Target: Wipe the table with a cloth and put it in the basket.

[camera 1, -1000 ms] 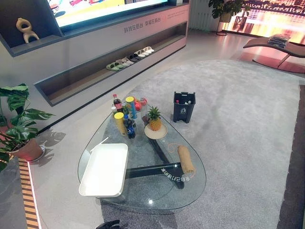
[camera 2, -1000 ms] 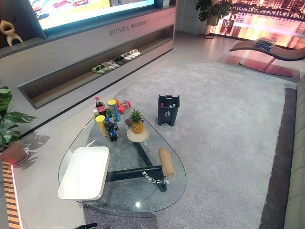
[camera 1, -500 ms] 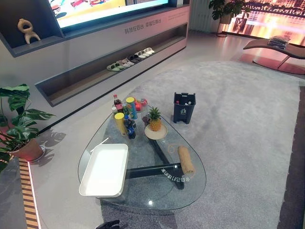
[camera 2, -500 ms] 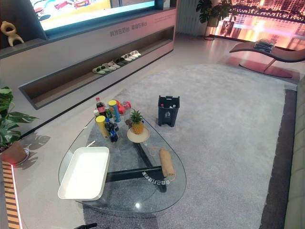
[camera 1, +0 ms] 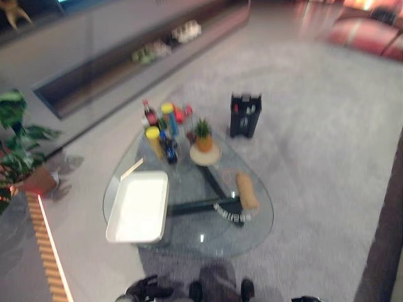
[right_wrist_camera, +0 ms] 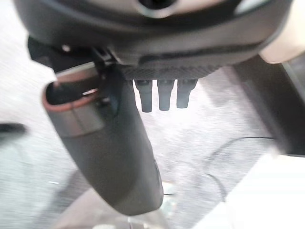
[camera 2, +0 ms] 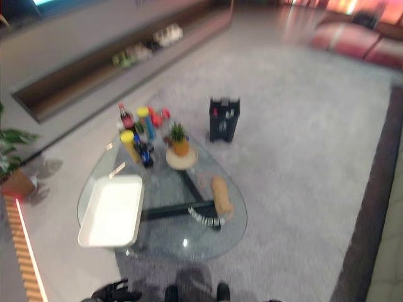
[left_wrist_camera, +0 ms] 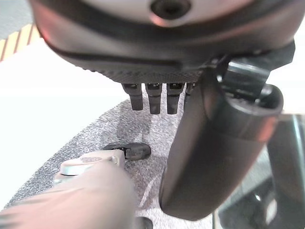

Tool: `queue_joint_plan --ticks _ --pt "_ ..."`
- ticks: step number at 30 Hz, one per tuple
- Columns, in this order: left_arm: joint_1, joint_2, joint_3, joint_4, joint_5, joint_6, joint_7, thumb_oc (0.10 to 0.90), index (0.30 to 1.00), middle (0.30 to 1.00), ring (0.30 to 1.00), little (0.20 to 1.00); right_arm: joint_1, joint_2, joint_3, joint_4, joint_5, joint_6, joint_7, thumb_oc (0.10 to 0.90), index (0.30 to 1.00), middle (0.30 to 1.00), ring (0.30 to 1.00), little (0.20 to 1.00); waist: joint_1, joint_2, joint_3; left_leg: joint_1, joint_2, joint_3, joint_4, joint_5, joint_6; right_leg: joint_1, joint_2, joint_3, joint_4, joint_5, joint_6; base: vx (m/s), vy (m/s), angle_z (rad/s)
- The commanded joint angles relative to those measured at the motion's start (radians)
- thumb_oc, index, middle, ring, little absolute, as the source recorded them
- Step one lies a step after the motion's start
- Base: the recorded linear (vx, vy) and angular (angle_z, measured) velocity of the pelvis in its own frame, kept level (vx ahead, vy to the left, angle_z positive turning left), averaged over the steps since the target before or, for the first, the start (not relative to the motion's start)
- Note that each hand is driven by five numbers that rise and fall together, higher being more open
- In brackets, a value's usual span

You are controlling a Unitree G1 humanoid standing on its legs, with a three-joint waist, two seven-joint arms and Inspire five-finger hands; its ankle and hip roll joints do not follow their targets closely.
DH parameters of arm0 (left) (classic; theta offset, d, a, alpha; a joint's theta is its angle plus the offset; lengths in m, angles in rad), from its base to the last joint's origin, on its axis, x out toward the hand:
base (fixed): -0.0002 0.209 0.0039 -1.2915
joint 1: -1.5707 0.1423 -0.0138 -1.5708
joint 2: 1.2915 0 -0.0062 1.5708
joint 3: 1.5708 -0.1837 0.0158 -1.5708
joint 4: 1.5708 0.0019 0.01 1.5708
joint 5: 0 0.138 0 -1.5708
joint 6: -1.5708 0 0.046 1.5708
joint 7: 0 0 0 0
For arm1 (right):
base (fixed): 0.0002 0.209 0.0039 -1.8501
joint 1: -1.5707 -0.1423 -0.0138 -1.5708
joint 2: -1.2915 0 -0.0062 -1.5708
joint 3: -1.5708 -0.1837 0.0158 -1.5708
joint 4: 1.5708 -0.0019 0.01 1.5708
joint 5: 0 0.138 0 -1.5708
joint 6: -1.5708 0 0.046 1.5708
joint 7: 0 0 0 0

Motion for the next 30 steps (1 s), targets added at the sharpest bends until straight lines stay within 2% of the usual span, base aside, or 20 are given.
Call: queue_joint_plan --ticks 1,7,9,12,15,21,30 --pt "-0.068 0.028 0.021 -0.002 -0.064 -0.077 0.016 0.800 0.900 0.900 0.900 0.900 -0.044 -0.047 0.033 0.018 0.067 0.001 -0.060 0.800 0.900 0.900 0.900 0.900 -0.012 0.000 0.101 -0.049 -0.020 -0.025 -0.017 -0.021 -0.020 -0.083 0.036 -0.003 0.067 -0.065 0.003 -0.11 0.021 -0.04" --pt "-0.105 0.056 0.030 -0.020 -0.141 -0.112 0.001 0.800 0.900 0.900 0.900 0.900 -0.097 -0.074 0.028 0.005 0.126 -0.015 -0.079 0.800 0.900 0.900 0.900 0.900 0.002 0.004 0.170 -0.123 -0.034 -0.035 0.006 0.003 -0.028 -0.181 0.028 -0.022 0.156 -0.080 -0.003 -0.09 0.030 -0.02" --pt "-0.132 0.067 0.031 -0.033 -0.182 -0.125 -0.006 0.800 0.900 0.900 0.900 0.900 -0.127 -0.087 0.032 -0.003 0.141 -0.020 -0.092 0.800 0.900 0.900 0.900 0.900 0.004 0.001 0.204 -0.198 -0.045 -0.033 0.103 -0.009 -0.035 -0.240 0.020 -0.035 0.223 -0.093 -0.009 -0.14 0.028 -0.02" --pt "-0.147 0.078 0.033 -0.067 -0.225 -0.141 -0.012 0.800 0.900 0.900 0.900 0.900 -0.146 -0.101 0.031 -0.019 0.176 -0.037 -0.115 0.800 0.900 0.900 0.900 0.900 0.005 -0.002 0.205 -0.358 -0.067 -0.037 0.295 -0.053 -0.032 -0.373 0.015 -0.043 0.361 -0.133 -0.022 -0.09 0.004 -0.01" --pt "-0.149 0.084 0.045 -0.098 -0.251 -0.139 -0.017 0.800 0.900 0.900 0.900 0.900 -0.152 -0.108 0.014 -0.034 0.197 -0.061 -0.134 0.800 0.900 0.900 0.900 0.900 0.005 -0.006 0.205 -0.454 -0.067 -0.038 0.420 -0.100 -0.020 -0.462 0.013 -0.040 0.459 -0.163 -0.030 -0.04 -0.020 0.10" --pt "-0.154 0.087 0.043 -0.115 -0.244 -0.140 -0.010 0.800 0.900 0.900 0.900 0.900 -0.181 -0.114 0.001 -0.043 0.213 -0.083 -0.151 0.800 0.900 0.900 0.900 0.900 0.006 -0.008 0.205 -0.537 -0.057 -0.044 0.529 -0.148 -0.007 -0.546 0.022 -0.019 0.545 -0.190 -0.036 -0.02 -0.023 0.11" --pt "-0.160 0.091 0.044 -0.102 -0.249 -0.147 -0.013 0.800 0.900 0.900 0.900 0.900 -0.209 -0.132 -0.020 -0.033 0.226 -0.117 -0.157 0.800 0.900 0.900 0.900 0.900 0.006 -0.007 0.205 -0.568 -0.049 -0.040 0.559 -0.163 -0.002 -0.581 0.028 -0.020 0.568 -0.192 -0.040 -0.02 0.001 -0.02"
